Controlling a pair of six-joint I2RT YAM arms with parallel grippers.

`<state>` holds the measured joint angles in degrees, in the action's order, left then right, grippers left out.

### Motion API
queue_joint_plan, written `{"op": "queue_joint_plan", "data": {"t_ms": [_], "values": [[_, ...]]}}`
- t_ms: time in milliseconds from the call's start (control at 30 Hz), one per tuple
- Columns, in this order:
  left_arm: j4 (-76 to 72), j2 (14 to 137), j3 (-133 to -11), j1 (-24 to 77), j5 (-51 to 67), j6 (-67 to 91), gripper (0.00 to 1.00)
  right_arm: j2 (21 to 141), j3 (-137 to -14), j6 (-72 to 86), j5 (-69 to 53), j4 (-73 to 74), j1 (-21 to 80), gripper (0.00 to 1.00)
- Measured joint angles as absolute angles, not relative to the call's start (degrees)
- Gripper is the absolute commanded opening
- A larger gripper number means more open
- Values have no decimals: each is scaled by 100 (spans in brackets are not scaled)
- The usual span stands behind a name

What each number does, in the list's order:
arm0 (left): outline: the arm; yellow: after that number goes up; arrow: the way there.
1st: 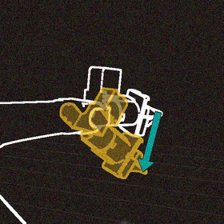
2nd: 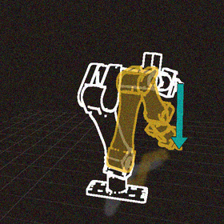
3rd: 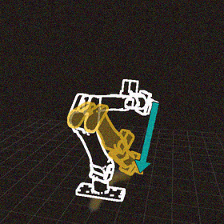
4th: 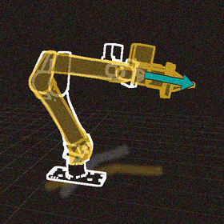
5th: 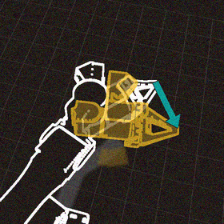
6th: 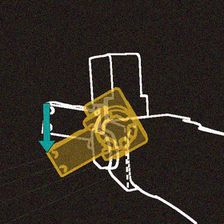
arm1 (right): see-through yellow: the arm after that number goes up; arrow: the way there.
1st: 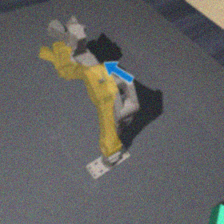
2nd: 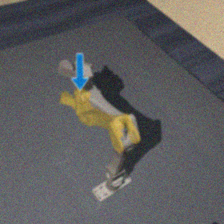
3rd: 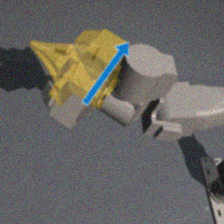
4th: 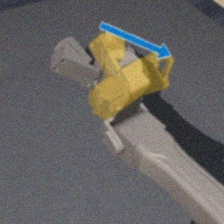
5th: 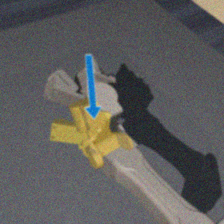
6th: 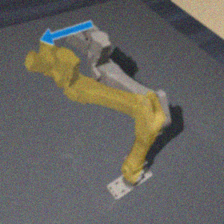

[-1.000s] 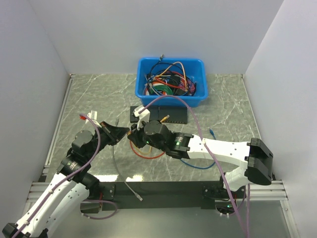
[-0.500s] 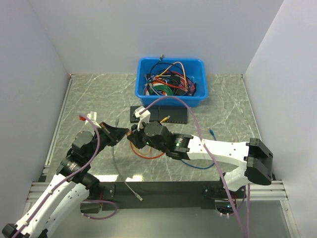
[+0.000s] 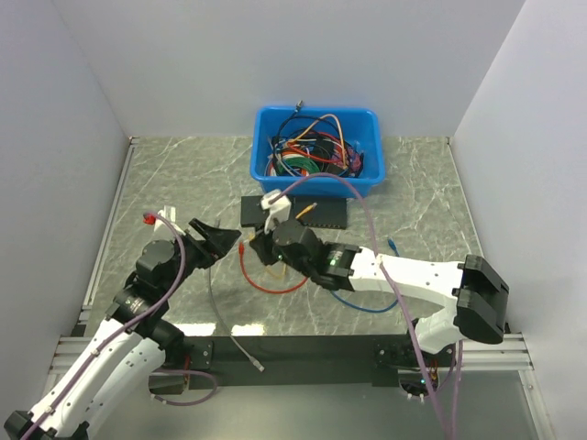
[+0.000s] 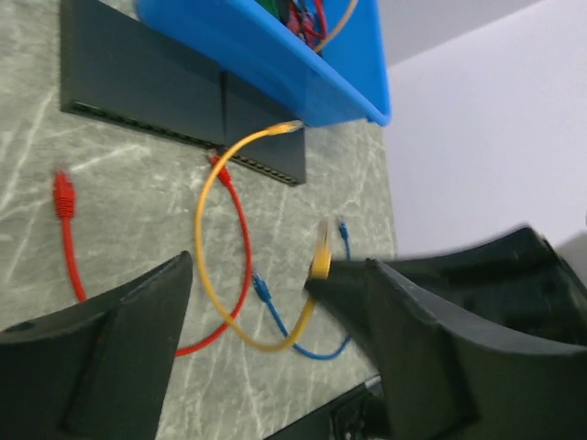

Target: Insert the plug into the switch port

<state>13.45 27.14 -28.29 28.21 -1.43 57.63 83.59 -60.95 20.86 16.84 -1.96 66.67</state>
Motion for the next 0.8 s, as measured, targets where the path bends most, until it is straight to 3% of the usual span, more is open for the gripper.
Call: {"op": "queue_joint_plan", "data": {"t_ms": [333,500,800], "values": [[1181,3557,-2829,2821,-740,5299,99,8833,-6165,2331,1494,226,4394,0],[648,4792,-2917,2606,-801,4882,98,10042,-7196,2303,1361,639,4027,0],[-1378,6834,-2930,1164,456,4460,95,12009,-8899,2311,1039,1455,3588,0]]}}
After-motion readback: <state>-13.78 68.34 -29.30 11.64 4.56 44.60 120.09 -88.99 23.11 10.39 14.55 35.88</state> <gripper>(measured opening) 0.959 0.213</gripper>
